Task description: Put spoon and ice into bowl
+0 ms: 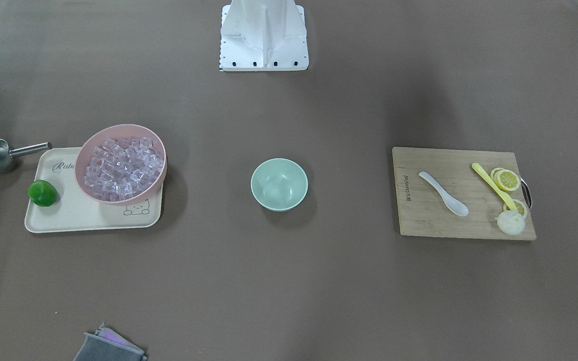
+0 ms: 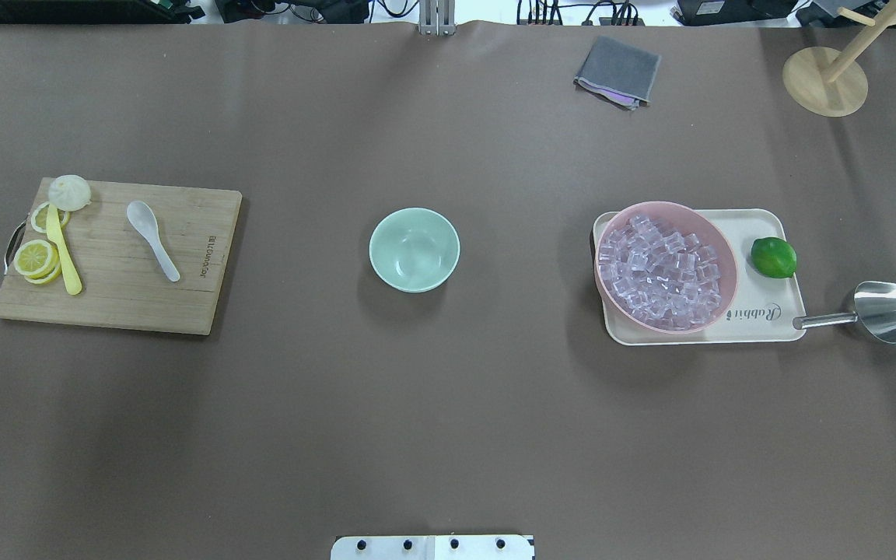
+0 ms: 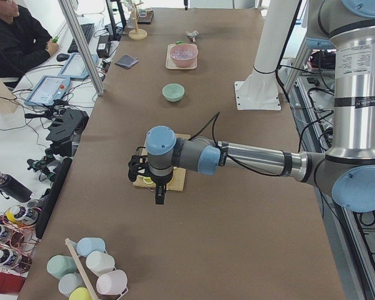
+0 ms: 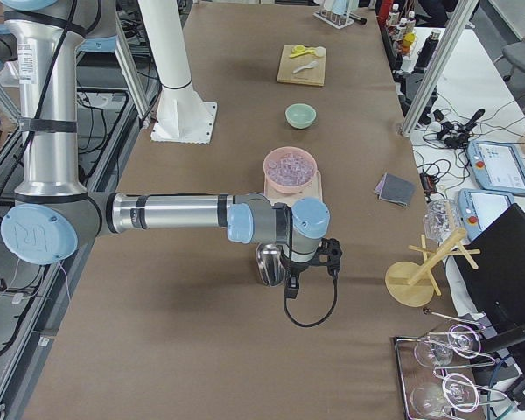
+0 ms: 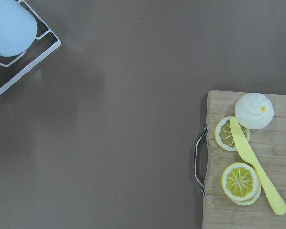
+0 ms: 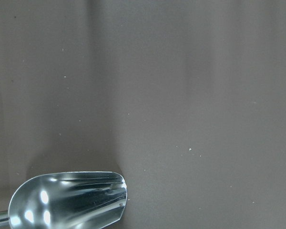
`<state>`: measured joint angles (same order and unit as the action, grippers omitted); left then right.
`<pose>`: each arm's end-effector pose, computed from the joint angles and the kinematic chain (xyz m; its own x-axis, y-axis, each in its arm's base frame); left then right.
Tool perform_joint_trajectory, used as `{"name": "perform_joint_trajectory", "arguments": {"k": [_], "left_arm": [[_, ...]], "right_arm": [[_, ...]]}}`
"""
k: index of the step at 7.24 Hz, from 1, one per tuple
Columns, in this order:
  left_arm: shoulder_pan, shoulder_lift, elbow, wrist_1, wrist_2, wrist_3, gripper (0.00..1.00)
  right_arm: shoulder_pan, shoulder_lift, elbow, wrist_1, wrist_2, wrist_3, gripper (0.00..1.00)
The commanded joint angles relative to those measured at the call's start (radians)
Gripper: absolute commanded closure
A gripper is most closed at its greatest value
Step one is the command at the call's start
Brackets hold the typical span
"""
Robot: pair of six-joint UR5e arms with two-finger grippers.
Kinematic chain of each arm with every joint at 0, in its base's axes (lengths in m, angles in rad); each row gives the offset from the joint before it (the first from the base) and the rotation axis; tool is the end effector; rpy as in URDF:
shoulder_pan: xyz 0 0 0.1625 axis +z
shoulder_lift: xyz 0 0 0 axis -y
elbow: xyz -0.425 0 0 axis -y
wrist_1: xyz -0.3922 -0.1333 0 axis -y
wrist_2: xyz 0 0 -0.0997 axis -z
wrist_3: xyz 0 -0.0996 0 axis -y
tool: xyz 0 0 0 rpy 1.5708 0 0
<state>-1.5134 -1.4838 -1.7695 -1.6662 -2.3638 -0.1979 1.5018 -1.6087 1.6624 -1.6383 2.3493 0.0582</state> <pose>-0.0356 -0.4676 0.5901 0.6897 -0.0092 -0.7241 0.0810 0.9946 0.0645 0.0305 -0.4775 0.6384 0.7137 0.0187 0.7002 0.0275 0.9981 -0.0546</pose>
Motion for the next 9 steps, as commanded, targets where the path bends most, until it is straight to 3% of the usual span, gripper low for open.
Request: {"name": "perform_joint_trajectory", "arguments": {"k": [1, 9], "left_arm": [[-0.001, 0.016, 0.004, -0.019, 0.000, -0.003, 0.01], [0.001, 0.014, 0.004, -0.020, 0.000, -0.003, 0.01]], "right_arm": [[0.000, 0.004, -0.001, 0.000, -0.001, 0.000, 0.00], [0.000, 0.007, 0.013, 0.000, 0.001, 0.017, 0.00]]}}
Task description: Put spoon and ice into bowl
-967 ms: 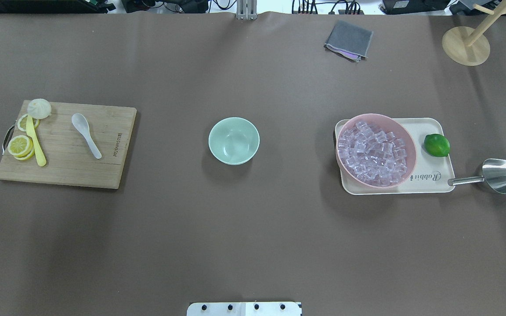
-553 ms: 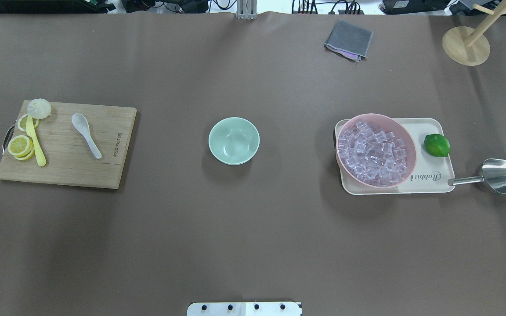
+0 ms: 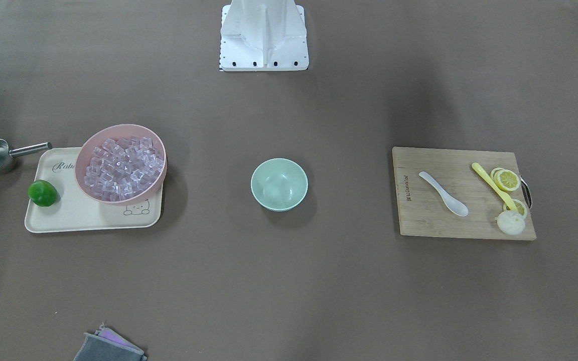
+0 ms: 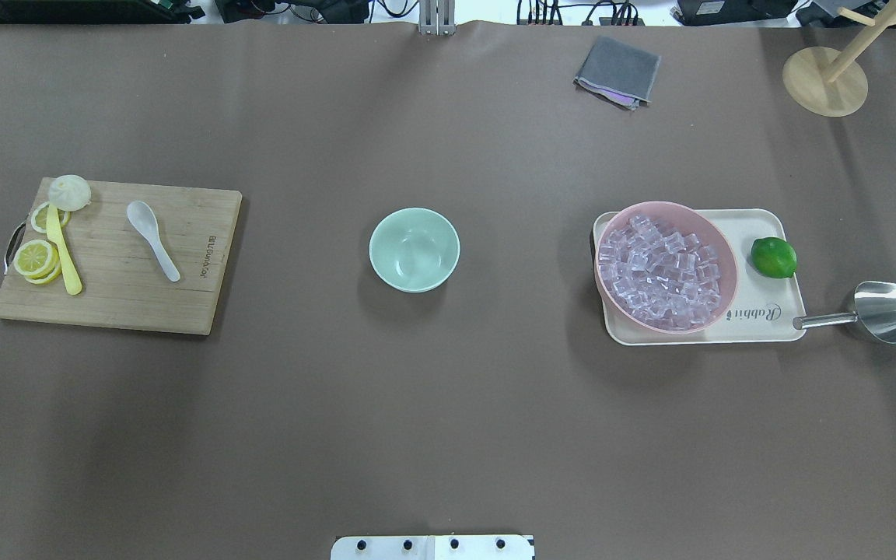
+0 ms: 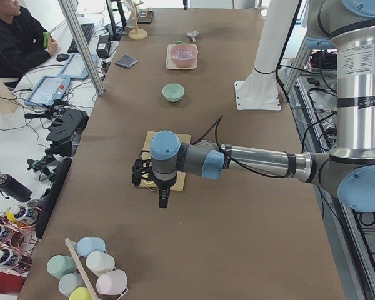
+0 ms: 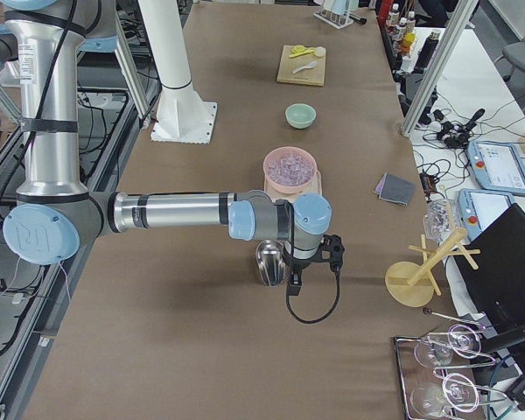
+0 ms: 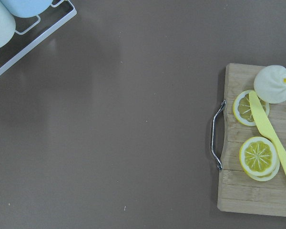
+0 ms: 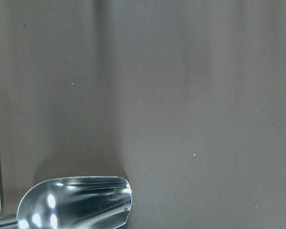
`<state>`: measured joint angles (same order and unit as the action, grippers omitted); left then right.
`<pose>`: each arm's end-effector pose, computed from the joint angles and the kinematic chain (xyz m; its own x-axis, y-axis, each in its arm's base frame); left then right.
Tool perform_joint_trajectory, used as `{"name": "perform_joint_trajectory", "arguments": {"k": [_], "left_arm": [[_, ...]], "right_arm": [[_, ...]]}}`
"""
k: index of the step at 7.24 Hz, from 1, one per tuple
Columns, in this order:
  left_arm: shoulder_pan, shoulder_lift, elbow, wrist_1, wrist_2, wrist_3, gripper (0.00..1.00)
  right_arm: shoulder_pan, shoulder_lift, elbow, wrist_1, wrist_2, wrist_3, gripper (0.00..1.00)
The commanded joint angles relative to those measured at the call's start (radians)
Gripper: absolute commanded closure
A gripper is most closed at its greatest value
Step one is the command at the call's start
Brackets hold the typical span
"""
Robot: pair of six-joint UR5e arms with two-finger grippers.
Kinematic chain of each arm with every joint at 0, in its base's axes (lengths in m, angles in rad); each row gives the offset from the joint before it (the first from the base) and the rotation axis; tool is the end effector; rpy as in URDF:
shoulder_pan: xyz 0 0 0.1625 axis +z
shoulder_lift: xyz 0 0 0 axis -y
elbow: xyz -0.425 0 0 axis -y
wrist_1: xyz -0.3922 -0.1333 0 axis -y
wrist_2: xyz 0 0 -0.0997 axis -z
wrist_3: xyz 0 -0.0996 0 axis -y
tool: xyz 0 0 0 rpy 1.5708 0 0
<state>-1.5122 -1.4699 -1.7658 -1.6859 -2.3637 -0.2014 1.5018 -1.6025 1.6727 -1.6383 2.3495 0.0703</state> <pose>-0.0353 -0.4626 0.5962 0.6894 -0.0104 -0.7243 0.0823 0.9945 0.0641 0.0303 -0.4809 0.6304 0.7131 0.0192 0.7008 0.0189 0.9987 -0.0466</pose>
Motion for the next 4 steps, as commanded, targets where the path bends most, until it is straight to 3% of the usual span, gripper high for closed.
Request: {"name": "perform_joint_trajectory", "arguments": {"k": [1, 4], "left_arm": [[0.000, 0.000, 0.002, 0.000, 0.001, 0.000, 0.01], [0.000, 0.000, 0.008, 0.000, 0.000, -0.001, 0.01]], "right_arm": [[0.000, 0.001, 0.002, 0.000, 0.002, 0.005, 0.00], [0.000, 0.004, 0.004, 0.000, 0.002, 0.005, 0.00]]}}
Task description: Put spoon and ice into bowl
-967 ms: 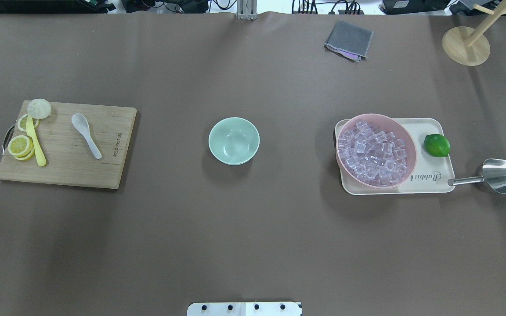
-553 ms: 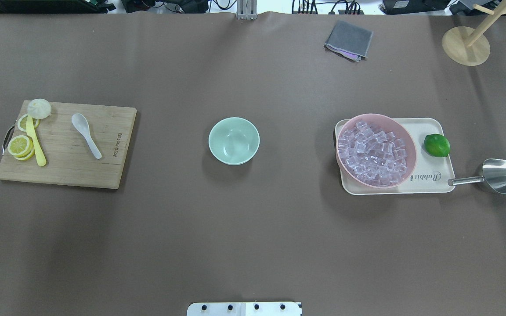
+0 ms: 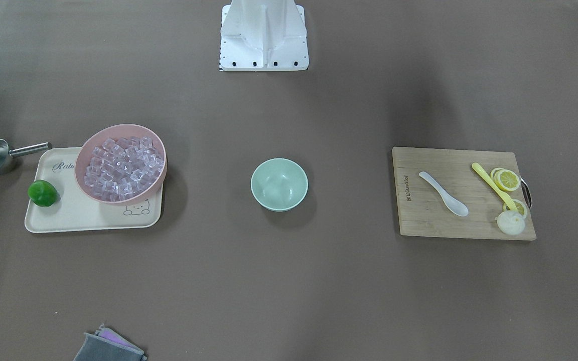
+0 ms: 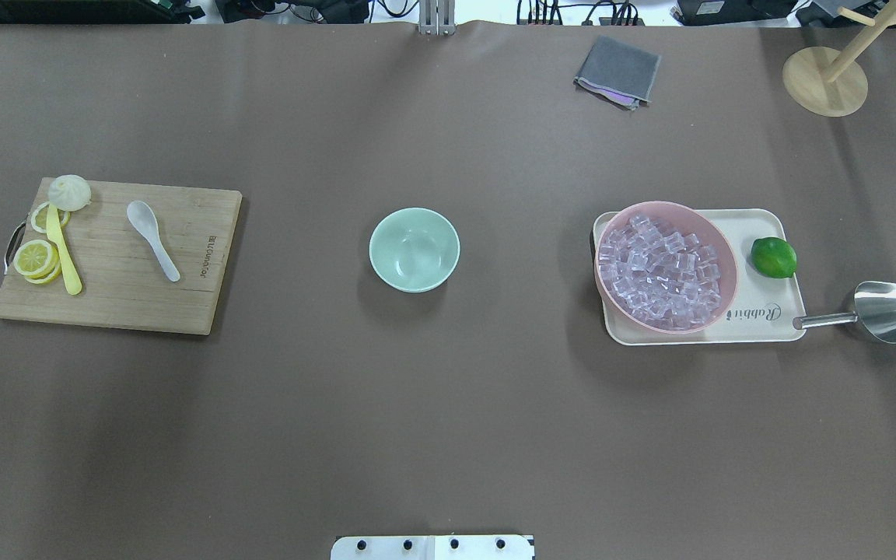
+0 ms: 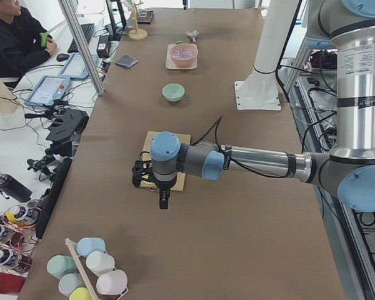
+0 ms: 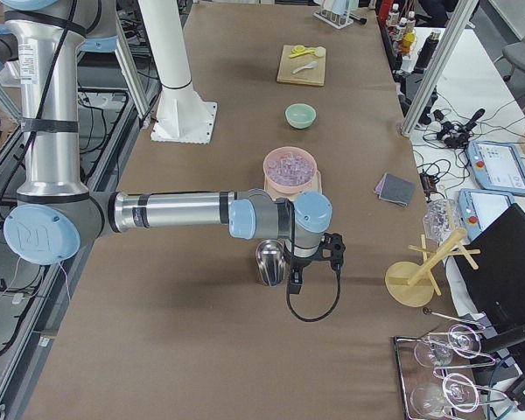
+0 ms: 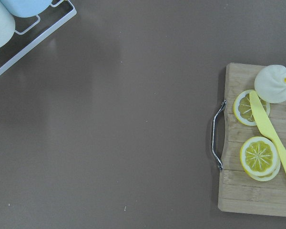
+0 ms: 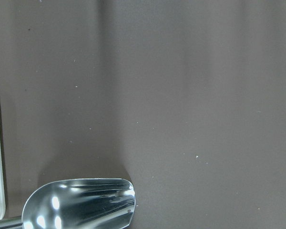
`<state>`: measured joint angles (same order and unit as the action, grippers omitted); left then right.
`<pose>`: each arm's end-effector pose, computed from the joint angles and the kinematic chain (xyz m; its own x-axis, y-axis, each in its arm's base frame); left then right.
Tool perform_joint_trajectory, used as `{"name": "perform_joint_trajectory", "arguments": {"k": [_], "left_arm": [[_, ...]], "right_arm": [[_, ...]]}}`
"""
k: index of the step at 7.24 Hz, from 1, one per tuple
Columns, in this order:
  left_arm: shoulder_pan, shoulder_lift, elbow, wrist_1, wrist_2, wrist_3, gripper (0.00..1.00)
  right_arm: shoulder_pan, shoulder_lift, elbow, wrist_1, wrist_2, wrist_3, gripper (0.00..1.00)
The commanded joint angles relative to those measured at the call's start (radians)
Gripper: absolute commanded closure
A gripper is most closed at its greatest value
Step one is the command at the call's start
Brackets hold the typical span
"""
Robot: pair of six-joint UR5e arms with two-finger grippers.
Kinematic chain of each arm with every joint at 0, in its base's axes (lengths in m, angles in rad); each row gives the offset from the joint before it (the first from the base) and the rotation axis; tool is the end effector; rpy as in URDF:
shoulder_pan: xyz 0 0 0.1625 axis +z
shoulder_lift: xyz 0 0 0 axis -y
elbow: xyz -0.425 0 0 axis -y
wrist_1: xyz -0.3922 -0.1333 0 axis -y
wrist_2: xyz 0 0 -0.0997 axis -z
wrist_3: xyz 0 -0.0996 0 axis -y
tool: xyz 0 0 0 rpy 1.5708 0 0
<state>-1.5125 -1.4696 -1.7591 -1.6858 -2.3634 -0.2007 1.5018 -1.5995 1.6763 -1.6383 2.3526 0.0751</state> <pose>-0.0355 -0.4623 0.5997 0.6900 -0.0150 -0.7237 0.0821 0.9950 0.0576 0.0299 -0.4824 0.6270 0.7107 0.0195 0.7032 0.0157 0.9989 -0.0436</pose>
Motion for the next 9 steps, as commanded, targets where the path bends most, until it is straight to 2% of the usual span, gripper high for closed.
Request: {"name": "perform_joint_trajectory", "arguments": {"k": [1, 5, 7, 9], "left_arm": [[0.000, 0.000, 0.001, 0.000, -0.001, -0.002, 0.01], [0.002, -0.021, -0.032, -0.012, -0.010, -0.006, 0.01], [0.003, -0.059, -0.036, -0.134, -0.001, -0.025, 0.01], [0.018, -0.121, -0.095, -0.150, 0.003, -0.361, 0.01]], "right_arm": [[0.000, 0.001, 0.000, 0.000, -0.001, 0.000, 0.00], [0.000, 0.032, 0.016, 0.000, 0.008, 0.000, 0.00], [0.000, 0.088, 0.029, -0.006, 0.005, 0.002, 0.00], [-0.012, 0.102, 0.026, 0.002, 0.013, 0.000, 0.00]]}}
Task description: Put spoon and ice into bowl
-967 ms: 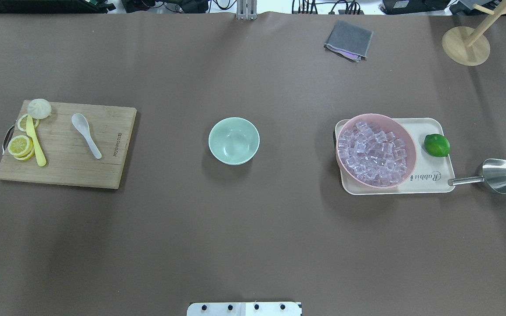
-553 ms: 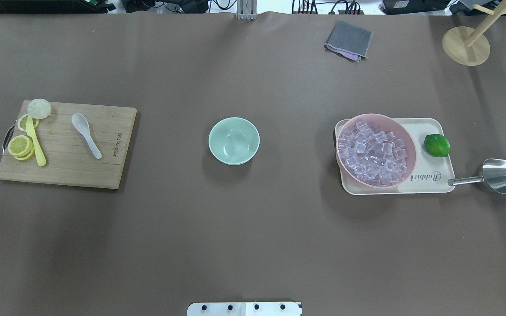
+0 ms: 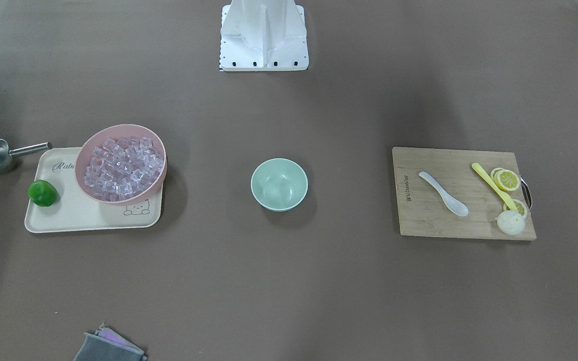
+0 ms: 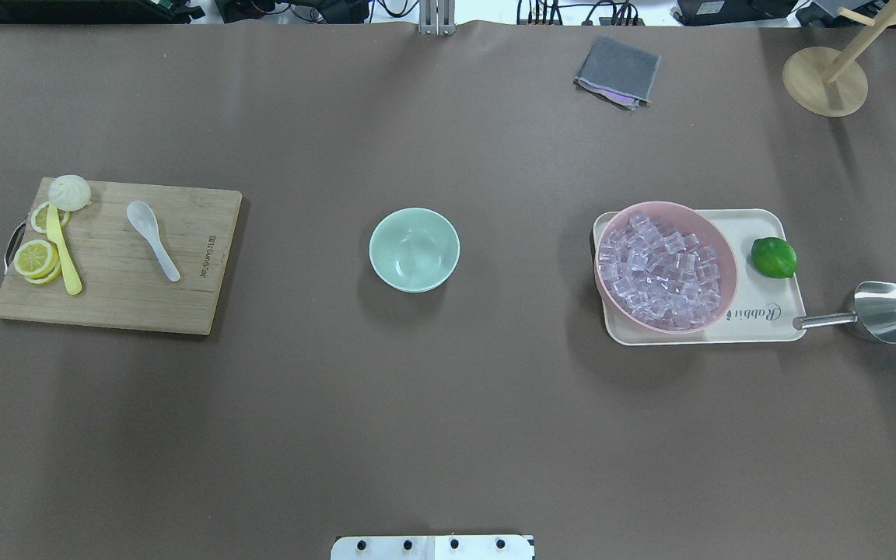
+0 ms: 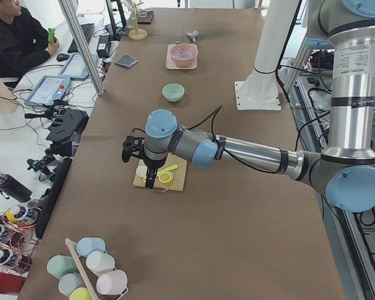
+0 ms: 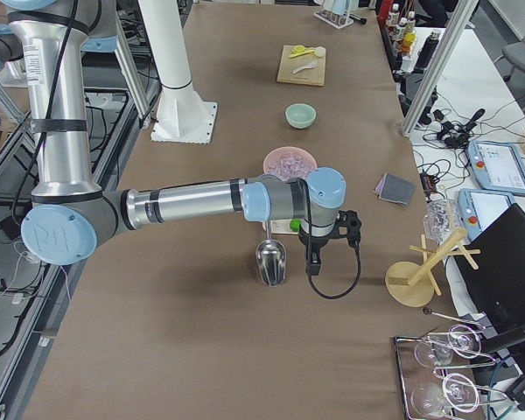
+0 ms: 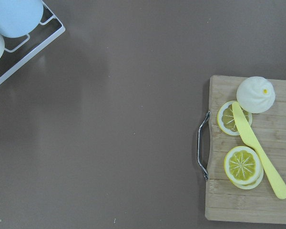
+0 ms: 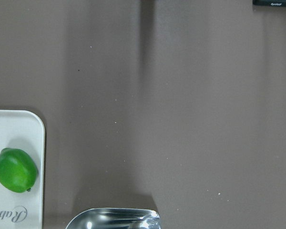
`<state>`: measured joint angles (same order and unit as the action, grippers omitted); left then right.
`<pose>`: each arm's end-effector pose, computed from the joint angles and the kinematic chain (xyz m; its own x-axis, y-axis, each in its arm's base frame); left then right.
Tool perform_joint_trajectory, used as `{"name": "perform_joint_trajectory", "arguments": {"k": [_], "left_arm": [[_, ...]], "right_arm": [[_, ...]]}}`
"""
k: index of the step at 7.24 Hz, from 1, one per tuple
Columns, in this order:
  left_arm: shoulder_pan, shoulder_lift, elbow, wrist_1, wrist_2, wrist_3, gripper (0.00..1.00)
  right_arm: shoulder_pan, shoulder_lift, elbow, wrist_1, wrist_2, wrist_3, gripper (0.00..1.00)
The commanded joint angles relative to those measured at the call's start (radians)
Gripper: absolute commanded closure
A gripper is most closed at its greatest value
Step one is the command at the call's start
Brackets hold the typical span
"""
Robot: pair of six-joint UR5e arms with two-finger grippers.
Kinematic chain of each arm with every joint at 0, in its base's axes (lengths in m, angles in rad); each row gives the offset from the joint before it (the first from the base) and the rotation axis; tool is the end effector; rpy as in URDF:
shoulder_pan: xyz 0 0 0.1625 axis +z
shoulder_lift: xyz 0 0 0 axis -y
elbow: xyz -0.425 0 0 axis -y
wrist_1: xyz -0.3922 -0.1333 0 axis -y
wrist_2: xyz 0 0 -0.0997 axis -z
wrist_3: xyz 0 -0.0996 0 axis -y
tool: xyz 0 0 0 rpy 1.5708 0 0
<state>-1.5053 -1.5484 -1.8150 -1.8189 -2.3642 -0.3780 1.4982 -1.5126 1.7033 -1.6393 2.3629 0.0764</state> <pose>-0.0299 -0.4966 0.5183 0.6524 0.0136 -0.7577 0.1963 0.9627 0.1863 0.0247 -0.5205 0.5697 0.6977 -0.0615 0.7138 0.0188 0.9975 0.0676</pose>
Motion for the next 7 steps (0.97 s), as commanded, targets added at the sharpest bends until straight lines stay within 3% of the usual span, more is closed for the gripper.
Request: {"name": "perform_joint_trajectory", "arguments": {"k": [1, 2, 3, 6, 7], "left_arm": [[0.055, -0.050, -0.029, -0.055, 0.022, -0.294, 0.01], [0.118, -0.038, -0.008, -0.176, 0.069, -0.301, 0.01], [0.179, -0.030, -0.007, -0.250, 0.174, -0.435, 0.02], [0.429, -0.079, -0.017, -0.237, 0.403, -0.649, 0.03], [0.503, -0.110, -0.013, -0.173, 0.501, -0.707, 0.03]], "right_arm": [[-0.016, 0.031, -0.005, 0.003, 0.002, 0.000, 0.00], [-0.018, 0.032, 0.004, 0.001, 0.007, 0.006, 0.00], [-0.021, 0.034, 0.006, 0.003, 0.007, 0.041, 0.00], [-0.024, 0.046, 0.009, 0.003, 0.105, 0.138, 0.00], [-0.029, 0.046, 0.009, 0.004, 0.101, 0.140, 0.00]]}}
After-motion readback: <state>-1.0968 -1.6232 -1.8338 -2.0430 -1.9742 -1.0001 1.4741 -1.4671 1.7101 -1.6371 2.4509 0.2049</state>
